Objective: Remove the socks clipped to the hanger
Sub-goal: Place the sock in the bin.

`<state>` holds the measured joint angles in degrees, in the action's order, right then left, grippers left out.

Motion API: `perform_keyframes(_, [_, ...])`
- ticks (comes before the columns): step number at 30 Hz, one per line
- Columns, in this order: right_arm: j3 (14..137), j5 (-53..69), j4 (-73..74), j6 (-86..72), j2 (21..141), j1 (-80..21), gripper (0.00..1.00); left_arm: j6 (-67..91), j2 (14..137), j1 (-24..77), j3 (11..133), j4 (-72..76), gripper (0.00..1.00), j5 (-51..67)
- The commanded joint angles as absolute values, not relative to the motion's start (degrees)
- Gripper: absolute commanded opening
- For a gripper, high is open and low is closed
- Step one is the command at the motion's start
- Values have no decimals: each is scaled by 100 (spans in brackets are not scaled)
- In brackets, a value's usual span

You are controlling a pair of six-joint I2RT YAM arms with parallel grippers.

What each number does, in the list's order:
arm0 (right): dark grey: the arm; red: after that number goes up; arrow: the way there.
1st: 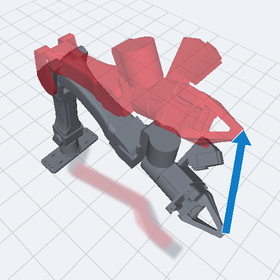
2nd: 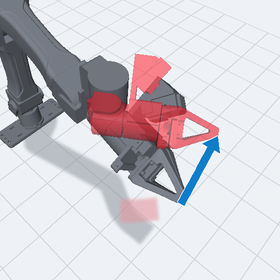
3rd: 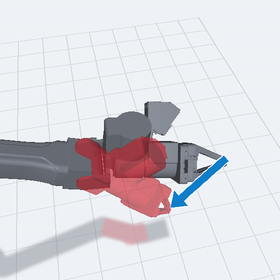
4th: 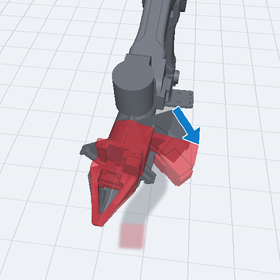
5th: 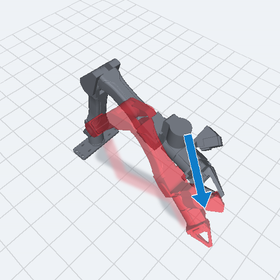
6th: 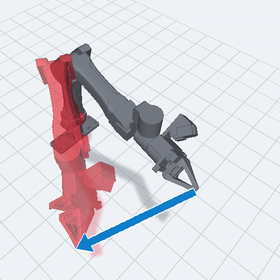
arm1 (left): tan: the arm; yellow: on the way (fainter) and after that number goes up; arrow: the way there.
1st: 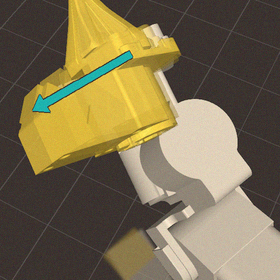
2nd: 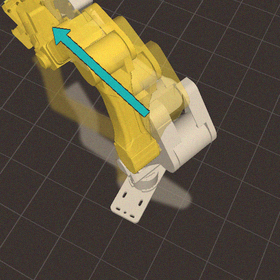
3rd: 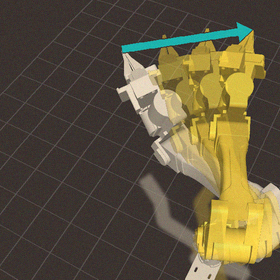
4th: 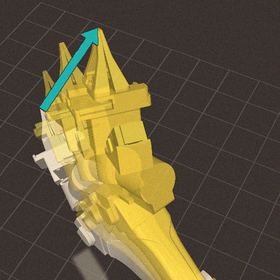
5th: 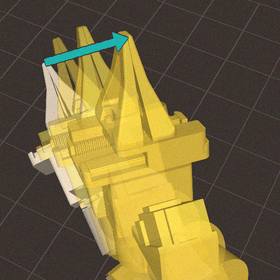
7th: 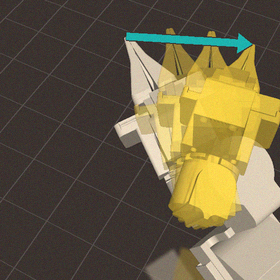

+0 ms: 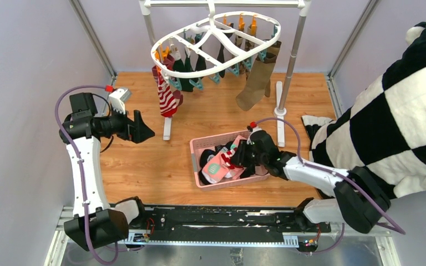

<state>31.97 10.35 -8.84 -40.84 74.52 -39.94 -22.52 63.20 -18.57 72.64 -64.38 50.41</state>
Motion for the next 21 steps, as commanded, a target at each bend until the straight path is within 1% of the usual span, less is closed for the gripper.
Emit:
perform_keyframes(1, [3373,-171,-225,-3746,6610,-4509,40,-2370,6344,-2032,7331,-6442,100,5318])
perform_keyframes(5, [4204,-1445,443,-3125,6101,-5208,50,-2301,6491,-2056,7352,-6442,100,5472])
perform_keyframes(8, [4875,-2045,430,-2627,6304,-5610,57,-2212,6658,-2084,7406,-6451,100,5527])
perform_keyframes(11, [5488,-1892,-26,-2173,6977,-5731,62,-2104,6804,-2125,7495,-6451,100,5435])
perform_keyframes(14, [6112,-1850,-611,-1571,7910,-5955,65,-1983,6898,-2242,7622,-6451,100,5177])
perform_keyframes(17, [6789,-2303,-1312,-845,8775,-6354,68,-1818,7006,-2520,7745,-6451,100,5064])
perform_keyframes(21, [7695,-3582,-2627,480,9992,-6849,74,-1493,7309,-2957,7943,-6451,100,4975])
